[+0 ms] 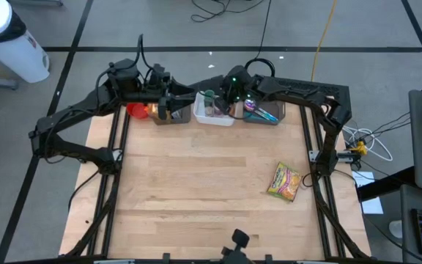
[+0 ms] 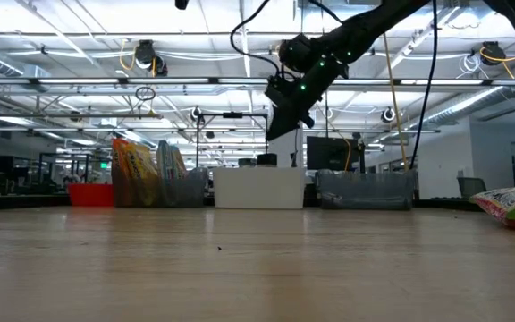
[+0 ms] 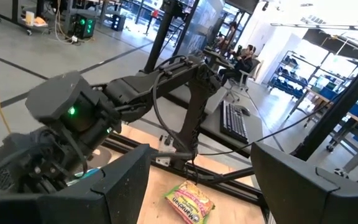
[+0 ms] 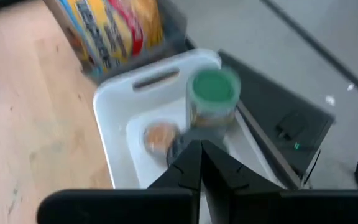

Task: Pick & Place Food Item
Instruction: Put the purple seasoning bottle into the white bin

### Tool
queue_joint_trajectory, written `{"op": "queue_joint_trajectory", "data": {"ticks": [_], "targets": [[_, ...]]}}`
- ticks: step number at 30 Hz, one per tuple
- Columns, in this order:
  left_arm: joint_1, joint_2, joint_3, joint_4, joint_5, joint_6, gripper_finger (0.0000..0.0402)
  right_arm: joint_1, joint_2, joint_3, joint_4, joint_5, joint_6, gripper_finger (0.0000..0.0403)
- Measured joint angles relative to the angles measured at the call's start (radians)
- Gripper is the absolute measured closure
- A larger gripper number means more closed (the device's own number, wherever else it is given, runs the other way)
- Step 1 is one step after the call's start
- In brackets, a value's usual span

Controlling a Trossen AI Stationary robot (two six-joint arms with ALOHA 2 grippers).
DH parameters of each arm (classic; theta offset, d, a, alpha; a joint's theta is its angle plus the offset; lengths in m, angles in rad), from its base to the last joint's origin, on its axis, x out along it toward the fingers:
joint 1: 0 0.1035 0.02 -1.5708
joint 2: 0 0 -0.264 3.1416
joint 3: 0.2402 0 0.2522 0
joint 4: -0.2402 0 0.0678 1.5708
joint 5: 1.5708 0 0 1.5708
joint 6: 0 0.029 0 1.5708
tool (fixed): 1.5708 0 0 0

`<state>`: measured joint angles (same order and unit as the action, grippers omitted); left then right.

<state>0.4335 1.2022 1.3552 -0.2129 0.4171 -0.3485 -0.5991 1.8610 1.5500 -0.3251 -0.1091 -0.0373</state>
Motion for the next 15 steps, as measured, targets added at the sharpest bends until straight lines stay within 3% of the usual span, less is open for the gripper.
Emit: {"op": "queue_joint_trajectory", "data": {"ticks": [15], "targets": [[-0.017,0.051,0.000,-0.001,0.002,-0.019,0.0121,0.006,0.000,-0.077,0.067,-0.026,0.052,0.0403]]}}
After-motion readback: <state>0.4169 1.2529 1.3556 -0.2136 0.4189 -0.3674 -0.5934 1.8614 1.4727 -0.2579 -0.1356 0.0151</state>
